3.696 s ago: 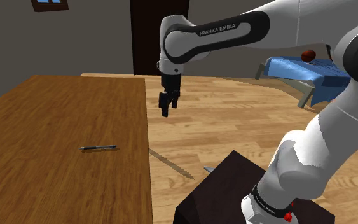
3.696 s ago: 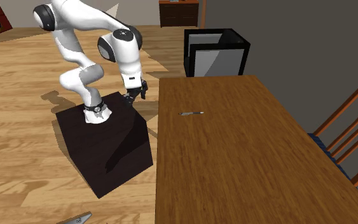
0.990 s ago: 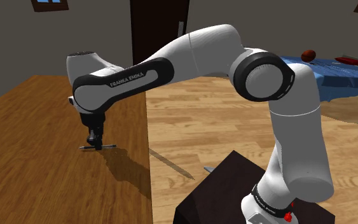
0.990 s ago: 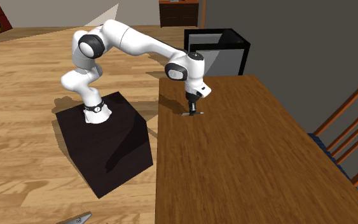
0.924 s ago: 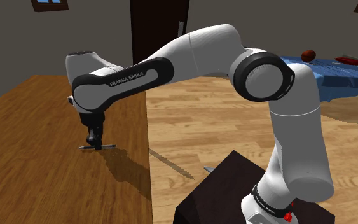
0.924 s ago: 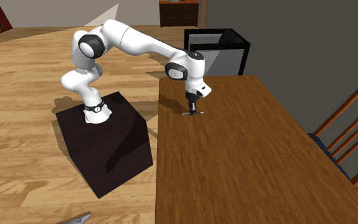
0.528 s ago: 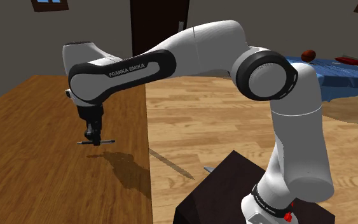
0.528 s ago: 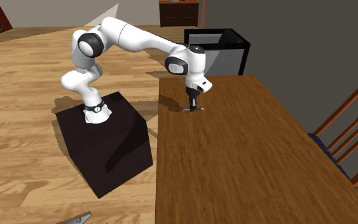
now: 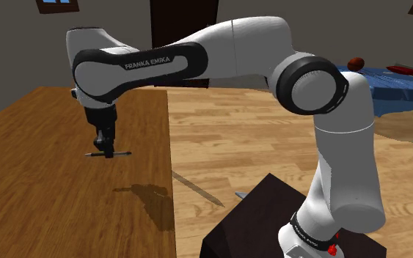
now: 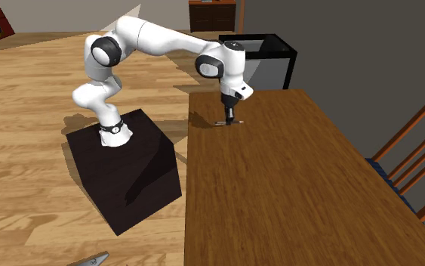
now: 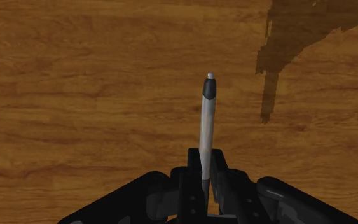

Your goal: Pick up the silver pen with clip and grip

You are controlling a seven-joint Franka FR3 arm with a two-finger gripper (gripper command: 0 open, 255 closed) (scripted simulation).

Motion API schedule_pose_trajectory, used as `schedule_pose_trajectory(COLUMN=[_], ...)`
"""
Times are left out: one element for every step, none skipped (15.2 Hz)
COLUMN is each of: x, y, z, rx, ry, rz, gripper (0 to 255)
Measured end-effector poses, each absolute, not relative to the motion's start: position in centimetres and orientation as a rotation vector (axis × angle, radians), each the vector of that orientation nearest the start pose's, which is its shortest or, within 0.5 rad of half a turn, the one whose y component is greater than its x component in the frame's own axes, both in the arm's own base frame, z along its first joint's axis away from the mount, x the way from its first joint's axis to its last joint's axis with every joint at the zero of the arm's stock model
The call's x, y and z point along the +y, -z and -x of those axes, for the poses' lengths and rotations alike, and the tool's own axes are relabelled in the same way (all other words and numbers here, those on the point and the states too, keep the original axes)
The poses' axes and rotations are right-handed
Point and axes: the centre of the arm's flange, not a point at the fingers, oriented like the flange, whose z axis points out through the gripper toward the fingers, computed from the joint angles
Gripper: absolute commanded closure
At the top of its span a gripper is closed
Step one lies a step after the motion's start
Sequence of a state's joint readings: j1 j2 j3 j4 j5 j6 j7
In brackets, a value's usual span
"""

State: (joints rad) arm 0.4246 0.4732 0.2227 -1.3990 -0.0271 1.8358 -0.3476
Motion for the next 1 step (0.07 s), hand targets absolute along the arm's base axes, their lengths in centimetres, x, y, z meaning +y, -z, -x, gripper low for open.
schedule_pose_trajectory(x=[39.30], y=[-44.10], z=[-56.94], rx=[-1.445], ry=[-0.055], rz=[2.709], gripper=[255])
